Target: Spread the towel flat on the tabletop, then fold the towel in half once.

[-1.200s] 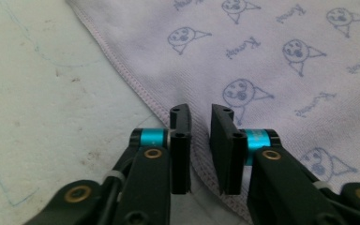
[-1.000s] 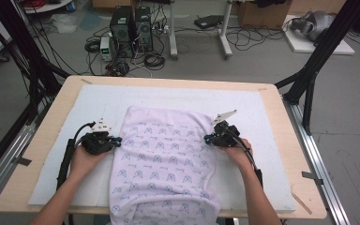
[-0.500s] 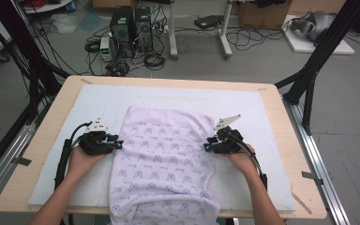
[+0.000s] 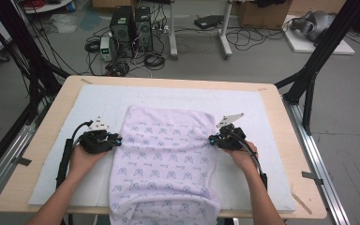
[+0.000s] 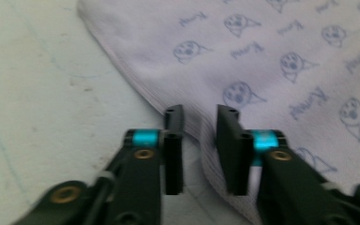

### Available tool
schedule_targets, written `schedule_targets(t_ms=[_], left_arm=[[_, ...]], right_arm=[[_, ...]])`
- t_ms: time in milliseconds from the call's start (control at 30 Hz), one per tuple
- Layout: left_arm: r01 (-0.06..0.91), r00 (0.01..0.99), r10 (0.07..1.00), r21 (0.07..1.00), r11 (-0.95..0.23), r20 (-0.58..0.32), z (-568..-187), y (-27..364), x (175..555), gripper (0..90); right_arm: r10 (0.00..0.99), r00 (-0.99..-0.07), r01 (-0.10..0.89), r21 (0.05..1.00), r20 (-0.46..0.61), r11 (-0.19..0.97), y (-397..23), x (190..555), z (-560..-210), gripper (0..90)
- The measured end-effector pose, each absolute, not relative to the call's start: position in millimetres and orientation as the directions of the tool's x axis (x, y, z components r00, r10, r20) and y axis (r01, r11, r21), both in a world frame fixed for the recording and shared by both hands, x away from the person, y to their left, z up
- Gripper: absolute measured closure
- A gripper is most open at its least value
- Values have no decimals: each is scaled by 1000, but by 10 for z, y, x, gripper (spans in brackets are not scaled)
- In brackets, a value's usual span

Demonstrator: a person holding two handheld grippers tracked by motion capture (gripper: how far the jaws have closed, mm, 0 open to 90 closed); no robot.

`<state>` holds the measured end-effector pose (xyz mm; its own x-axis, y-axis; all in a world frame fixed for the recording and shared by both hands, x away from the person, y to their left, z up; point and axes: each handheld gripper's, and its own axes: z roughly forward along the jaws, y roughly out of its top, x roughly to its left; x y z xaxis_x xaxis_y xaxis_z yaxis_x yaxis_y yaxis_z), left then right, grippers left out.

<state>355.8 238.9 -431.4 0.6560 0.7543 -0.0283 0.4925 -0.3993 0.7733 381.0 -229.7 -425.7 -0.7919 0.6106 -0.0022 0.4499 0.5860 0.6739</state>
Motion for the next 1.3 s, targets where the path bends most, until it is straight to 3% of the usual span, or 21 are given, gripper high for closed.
schedule_targets(t_ms=[233, 500, 867, 1100, 1300], left_arm=[[497, 628, 775, 801, -334, -67, -4133, 2461, 3706, 574], [485, 620, 782, 814, -318, -64, -3950, 2394, 3917, 538], [487, 616, 784, 820, -302, -78, -3952, 2417, 3989, 486], [476, 606, 793, 829, -294, -66, -4001, 2358, 4093, 490], [510, 590, 804, 807, -298, -76, -4144, 2342, 4207, 508]], right_arm=[[622, -781, 467, 716, 59, 519, -2405, 3887, -4130, 617], [633, -771, 471, 725, 62, 503, -2374, 4028, -3975, 500], [657, -753, 453, 749, 30, 484, -2361, 4057, -3896, 453], [640, -767, 436, 760, 35, 481, -2364, 4243, -3787, 439], [661, -748, 481, 736, 60, 476, -2341, 4437, -3912, 419]])
